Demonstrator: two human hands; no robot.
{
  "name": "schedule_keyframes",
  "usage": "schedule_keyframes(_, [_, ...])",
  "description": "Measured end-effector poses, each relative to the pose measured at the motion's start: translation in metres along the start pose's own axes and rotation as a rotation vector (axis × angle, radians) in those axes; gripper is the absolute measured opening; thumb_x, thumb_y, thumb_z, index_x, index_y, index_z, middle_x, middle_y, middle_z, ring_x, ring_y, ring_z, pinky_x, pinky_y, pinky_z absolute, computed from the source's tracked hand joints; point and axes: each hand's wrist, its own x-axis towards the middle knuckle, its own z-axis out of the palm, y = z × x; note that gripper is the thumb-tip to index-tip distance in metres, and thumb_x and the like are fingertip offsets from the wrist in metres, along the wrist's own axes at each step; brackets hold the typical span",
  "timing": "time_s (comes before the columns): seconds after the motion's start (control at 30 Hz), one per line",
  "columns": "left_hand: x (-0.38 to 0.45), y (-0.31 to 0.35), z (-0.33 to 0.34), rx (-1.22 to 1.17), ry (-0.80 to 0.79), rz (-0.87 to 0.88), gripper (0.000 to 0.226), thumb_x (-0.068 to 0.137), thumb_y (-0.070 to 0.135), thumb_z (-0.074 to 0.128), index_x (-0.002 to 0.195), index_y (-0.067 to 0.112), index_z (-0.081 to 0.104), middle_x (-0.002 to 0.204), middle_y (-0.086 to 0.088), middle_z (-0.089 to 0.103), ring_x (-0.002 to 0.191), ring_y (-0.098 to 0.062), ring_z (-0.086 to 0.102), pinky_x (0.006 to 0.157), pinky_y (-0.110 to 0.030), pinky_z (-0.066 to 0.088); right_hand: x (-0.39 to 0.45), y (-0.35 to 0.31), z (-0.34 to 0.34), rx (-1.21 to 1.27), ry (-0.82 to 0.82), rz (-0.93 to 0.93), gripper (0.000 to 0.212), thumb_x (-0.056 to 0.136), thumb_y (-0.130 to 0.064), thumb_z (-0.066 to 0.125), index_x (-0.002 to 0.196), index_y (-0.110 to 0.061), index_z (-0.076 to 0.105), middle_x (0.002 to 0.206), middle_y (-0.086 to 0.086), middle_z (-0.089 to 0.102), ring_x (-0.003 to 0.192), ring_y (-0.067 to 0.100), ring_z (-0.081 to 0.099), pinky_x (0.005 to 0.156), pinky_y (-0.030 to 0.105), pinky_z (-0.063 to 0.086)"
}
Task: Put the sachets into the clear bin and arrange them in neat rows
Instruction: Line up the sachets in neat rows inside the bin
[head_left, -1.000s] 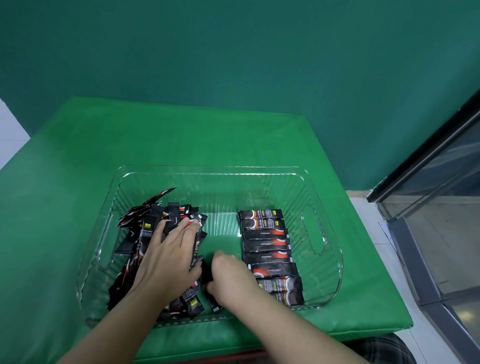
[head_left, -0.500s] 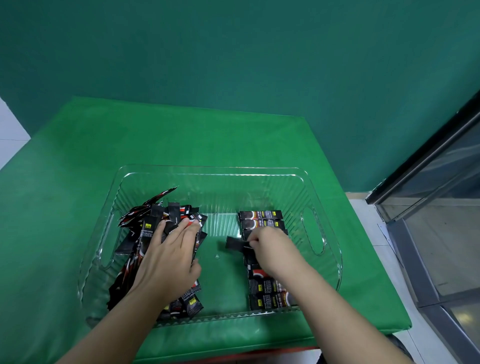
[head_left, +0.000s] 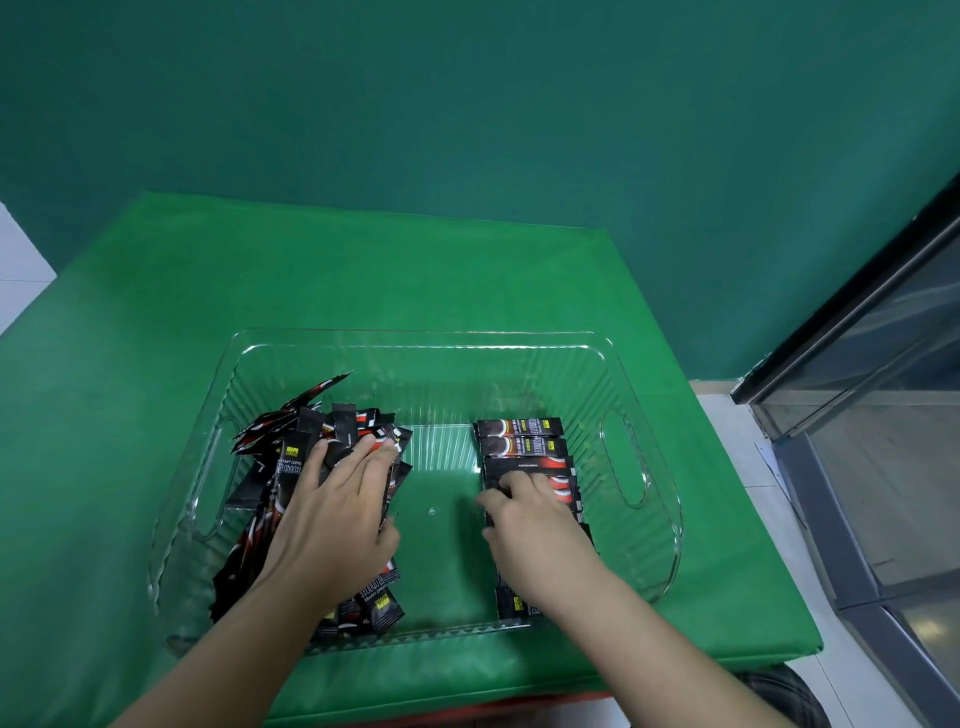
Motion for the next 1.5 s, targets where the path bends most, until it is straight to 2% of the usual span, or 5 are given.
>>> schedule_keyframes(0.27, [0.000,0.001,-0.001,-0.004,0.007,0.002,0.073,0.056,0.026,0.078,0.123,0.005,0.058,0.122,-0.006,0.065,0.123,-0.019,0.055,0.109,-0.046,0.015,-0.013,0.004,0.009,0.003,-0.017,0.108,0.059,0.097,-0.022,0.044,0.149,-0.016,0.019,0.143,0.008,0.026,0.130,0.029,0.025,0.109,0.041,0.029])
schedule_keyframes(0.67, [-0.001,0.000,0.000,0.001,-0.014,0.001,0.073,0.058,0.027,0.076,0.125,0.005,0.057,0.125,-0.005,0.064,0.125,-0.019,0.054,0.109,-0.046,0.014,-0.019,-0.001,0.005,0.036,-0.032,0.142,0.058,0.097,-0.037,0.044,0.147,-0.020,0.021,0.148,0.005,0.018,0.134,0.028,0.021,0.110,0.042,0.029])
schedule_keyframes(0.93, [0.000,0.001,0.000,0.007,-0.010,0.000,0.074,0.058,0.027,0.077,0.125,0.005,0.057,0.124,-0.005,0.064,0.124,-0.018,0.054,0.110,-0.046,0.013,-0.026,0.003,-0.001,0.049,-0.167,0.263,0.063,0.097,-0.049,0.037,0.150,-0.025,0.012,0.157,0.006,0.003,0.137,0.036,0.022,0.109,0.043,0.030])
schedule_keyframes(1.3, [0.000,0.000,0.001,0.023,-0.014,0.004,0.073,0.059,0.029,0.076,0.126,0.005,0.056,0.124,-0.005,0.064,0.125,-0.019,0.053,0.110,-0.046,0.013,-0.027,0.004,0.002,0.064,-0.165,0.260,0.066,0.097,-0.049,0.036,0.151,-0.024,0.009,0.159,0.009,-0.003,0.145,0.033,0.004,0.118,0.044,0.012])
schedule_keyframes(1.5, [0.000,0.001,0.001,0.023,0.006,0.012,0.074,0.057,0.029,0.078,0.124,0.005,0.057,0.123,-0.006,0.065,0.123,-0.020,0.055,0.109,-0.046,0.015,-0.022,-0.005,0.003,0.029,-0.180,0.139,0.064,0.095,-0.060,0.028,0.150,-0.034,0.010,0.158,0.005,-0.013,0.143,0.028,-0.020,0.116,0.049,-0.004])
